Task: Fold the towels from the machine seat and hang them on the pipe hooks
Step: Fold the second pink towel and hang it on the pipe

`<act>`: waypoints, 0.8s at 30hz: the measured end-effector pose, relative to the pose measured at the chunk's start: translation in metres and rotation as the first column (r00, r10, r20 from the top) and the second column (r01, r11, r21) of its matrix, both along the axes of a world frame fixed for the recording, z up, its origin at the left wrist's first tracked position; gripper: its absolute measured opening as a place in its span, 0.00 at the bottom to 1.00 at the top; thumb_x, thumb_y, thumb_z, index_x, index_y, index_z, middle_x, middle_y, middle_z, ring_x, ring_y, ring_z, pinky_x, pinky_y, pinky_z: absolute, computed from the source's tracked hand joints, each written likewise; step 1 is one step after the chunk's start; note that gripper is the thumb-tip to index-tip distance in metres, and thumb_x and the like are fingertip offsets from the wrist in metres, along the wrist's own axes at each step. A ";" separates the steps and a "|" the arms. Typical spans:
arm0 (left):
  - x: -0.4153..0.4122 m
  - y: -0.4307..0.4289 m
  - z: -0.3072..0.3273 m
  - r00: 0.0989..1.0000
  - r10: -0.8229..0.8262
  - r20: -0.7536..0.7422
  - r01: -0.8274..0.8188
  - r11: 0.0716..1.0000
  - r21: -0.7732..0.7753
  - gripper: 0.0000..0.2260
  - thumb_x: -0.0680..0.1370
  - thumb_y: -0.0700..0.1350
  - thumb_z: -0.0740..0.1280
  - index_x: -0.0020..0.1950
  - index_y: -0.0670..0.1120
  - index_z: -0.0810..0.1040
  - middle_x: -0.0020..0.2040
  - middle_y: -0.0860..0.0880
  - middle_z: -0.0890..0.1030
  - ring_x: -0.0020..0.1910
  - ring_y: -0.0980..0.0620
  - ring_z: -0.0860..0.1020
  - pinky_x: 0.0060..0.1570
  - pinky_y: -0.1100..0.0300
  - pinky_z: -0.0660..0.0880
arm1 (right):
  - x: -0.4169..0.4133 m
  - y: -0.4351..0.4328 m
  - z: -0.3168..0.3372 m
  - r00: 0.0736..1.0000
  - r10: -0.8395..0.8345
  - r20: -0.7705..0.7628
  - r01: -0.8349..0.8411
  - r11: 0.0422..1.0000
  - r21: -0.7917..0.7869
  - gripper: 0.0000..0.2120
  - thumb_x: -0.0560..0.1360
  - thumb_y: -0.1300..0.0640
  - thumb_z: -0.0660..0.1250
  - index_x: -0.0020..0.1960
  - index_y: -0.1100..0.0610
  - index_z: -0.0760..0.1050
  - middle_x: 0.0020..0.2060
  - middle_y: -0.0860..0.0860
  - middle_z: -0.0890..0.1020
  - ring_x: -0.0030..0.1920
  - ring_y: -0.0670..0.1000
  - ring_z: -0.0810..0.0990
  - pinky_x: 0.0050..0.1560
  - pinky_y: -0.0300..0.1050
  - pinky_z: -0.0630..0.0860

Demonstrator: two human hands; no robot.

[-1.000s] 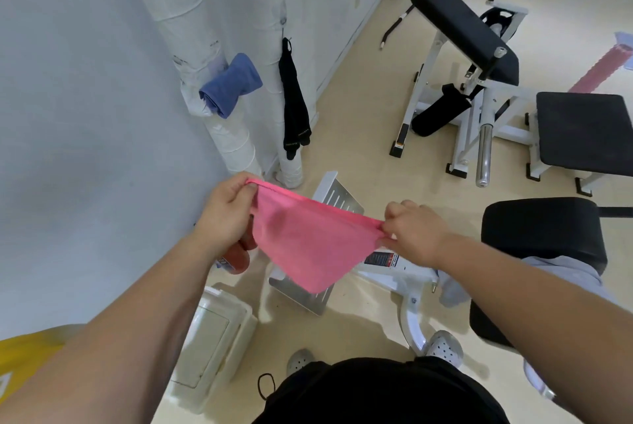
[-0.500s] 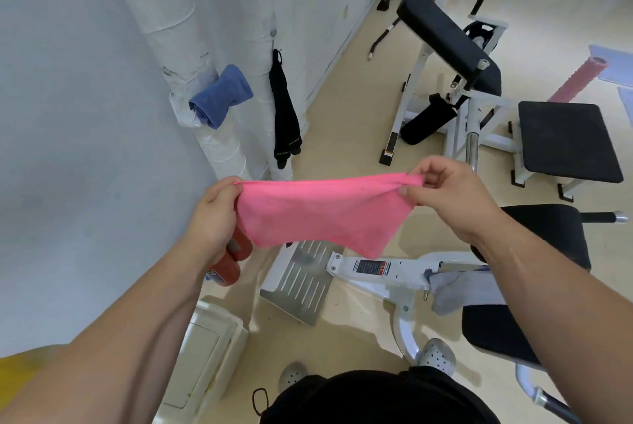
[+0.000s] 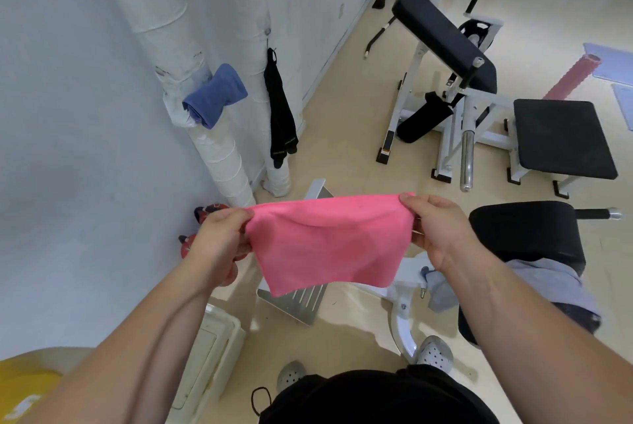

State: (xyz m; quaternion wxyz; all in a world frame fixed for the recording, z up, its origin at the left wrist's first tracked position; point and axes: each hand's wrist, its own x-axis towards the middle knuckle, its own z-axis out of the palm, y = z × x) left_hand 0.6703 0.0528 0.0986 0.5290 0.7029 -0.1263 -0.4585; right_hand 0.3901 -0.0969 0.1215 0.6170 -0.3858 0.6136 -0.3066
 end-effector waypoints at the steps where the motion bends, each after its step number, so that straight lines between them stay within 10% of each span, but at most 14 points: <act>1: -0.008 0.000 0.001 1.000 -0.010 0.000 0.010 1.000 0.000 0.07 0.77 0.44 0.66 0.44 0.40 0.76 0.37 0.43 0.70 0.38 0.44 0.71 0.42 0.49 0.75 | 0.004 0.005 -0.005 0.996 -0.067 -0.063 0.063 0.996 -0.064 0.11 0.76 0.56 0.72 0.37 0.57 0.74 0.34 0.53 0.76 0.36 0.53 0.74 0.41 0.49 0.75; 5: -0.042 0.001 0.004 0.994 -0.108 0.012 0.108 0.994 -0.029 0.12 0.81 0.38 0.62 0.48 0.29 0.79 0.39 0.40 0.77 0.39 0.44 0.76 0.41 0.48 0.81 | 0.026 0.028 -0.012 0.962 -0.152 -0.229 0.062 0.932 -0.357 0.09 0.75 0.56 0.71 0.37 0.54 0.77 0.31 0.47 0.77 0.33 0.49 0.74 0.42 0.47 0.73; 15: -0.104 -0.006 0.030 0.980 -0.182 0.083 0.193 0.967 -0.164 0.14 0.85 0.44 0.62 0.52 0.43 0.86 0.46 0.39 0.87 0.48 0.41 0.86 0.49 0.47 0.84 | 0.069 0.091 0.004 0.932 0.207 -0.296 -0.346 0.745 -0.570 0.06 0.75 0.59 0.73 0.40 0.54 0.79 0.35 0.47 0.81 0.37 0.45 0.78 0.38 0.32 0.72; 24: -0.105 -0.004 0.038 0.984 -0.166 0.065 0.176 0.957 -0.229 0.15 0.85 0.37 0.57 0.52 0.40 0.84 0.47 0.41 0.87 0.50 0.43 0.86 0.53 0.51 0.82 | 0.066 0.095 -0.008 0.917 0.323 -0.235 -0.396 0.662 -0.636 0.07 0.76 0.56 0.68 0.49 0.53 0.84 0.43 0.45 0.83 0.45 0.50 0.83 0.47 0.54 0.81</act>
